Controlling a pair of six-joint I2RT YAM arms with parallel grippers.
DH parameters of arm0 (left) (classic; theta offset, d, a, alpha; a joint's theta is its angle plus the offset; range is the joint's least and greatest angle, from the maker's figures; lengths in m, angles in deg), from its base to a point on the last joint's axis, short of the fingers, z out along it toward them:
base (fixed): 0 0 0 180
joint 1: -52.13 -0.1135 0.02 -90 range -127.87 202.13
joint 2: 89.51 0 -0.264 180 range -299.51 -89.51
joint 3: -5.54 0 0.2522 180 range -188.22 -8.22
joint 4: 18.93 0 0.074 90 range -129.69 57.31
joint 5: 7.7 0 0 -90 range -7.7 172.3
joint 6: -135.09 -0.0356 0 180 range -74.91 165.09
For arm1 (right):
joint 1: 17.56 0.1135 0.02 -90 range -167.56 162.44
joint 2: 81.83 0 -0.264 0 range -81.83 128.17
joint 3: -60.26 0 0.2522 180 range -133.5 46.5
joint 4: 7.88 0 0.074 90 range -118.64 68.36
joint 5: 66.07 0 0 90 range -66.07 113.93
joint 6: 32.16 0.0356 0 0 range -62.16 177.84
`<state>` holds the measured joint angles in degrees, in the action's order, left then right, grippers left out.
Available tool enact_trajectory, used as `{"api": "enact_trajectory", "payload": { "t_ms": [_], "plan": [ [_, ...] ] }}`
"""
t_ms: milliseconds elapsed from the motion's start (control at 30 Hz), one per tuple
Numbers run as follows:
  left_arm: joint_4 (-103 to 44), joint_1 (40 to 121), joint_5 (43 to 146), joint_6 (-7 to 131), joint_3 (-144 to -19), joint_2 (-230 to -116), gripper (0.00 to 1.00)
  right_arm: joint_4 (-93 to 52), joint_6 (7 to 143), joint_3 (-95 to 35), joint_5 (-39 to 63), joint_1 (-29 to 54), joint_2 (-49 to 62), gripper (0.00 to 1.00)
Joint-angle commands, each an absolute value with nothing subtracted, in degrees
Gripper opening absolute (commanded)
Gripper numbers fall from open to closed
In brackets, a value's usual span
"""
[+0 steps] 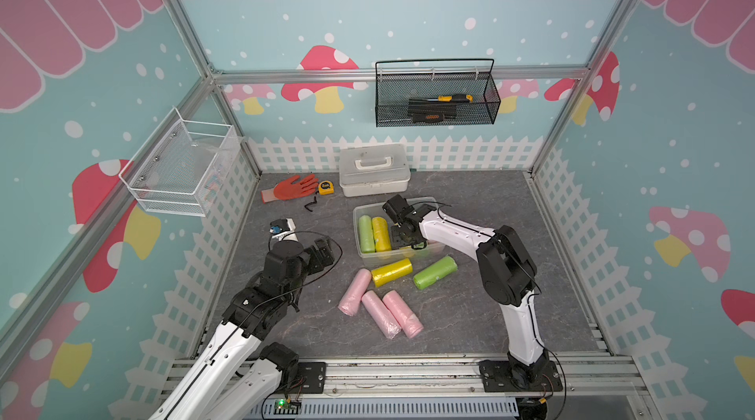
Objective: Put the roll of trash bags into the storage box
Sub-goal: Place the roll of trash bags in the storage box.
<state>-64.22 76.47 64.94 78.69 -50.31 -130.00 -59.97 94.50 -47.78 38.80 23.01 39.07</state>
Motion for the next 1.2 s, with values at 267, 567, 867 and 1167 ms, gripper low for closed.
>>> {"api": "enact_trajectory", "payload": {
  "t_ms": [267,567,867,1167],
  "plan": [
    [-63.7,76.1,61.9,78.7,-47.6,-124.4,0.99,-57.9,93.4,-43.9,41.5,22.7,34.4,0.43],
    [-62.8,76.0,62.3,78.4,-46.2,-120.7,0.99,-51.7,90.6,-36.6,39.0,22.9,20.9,0.68],
    [-62.5,76.0,62.4,78.4,-46.2,-122.6,0.99,-49.9,85.5,-26.6,36.4,22.9,-2.0,0.67],
    [-62.4,75.9,62.6,78.4,-46.2,-123.9,0.99,-47.5,79.5,-7.9,39.6,22.9,-28.0,0.78]
  ]
}}
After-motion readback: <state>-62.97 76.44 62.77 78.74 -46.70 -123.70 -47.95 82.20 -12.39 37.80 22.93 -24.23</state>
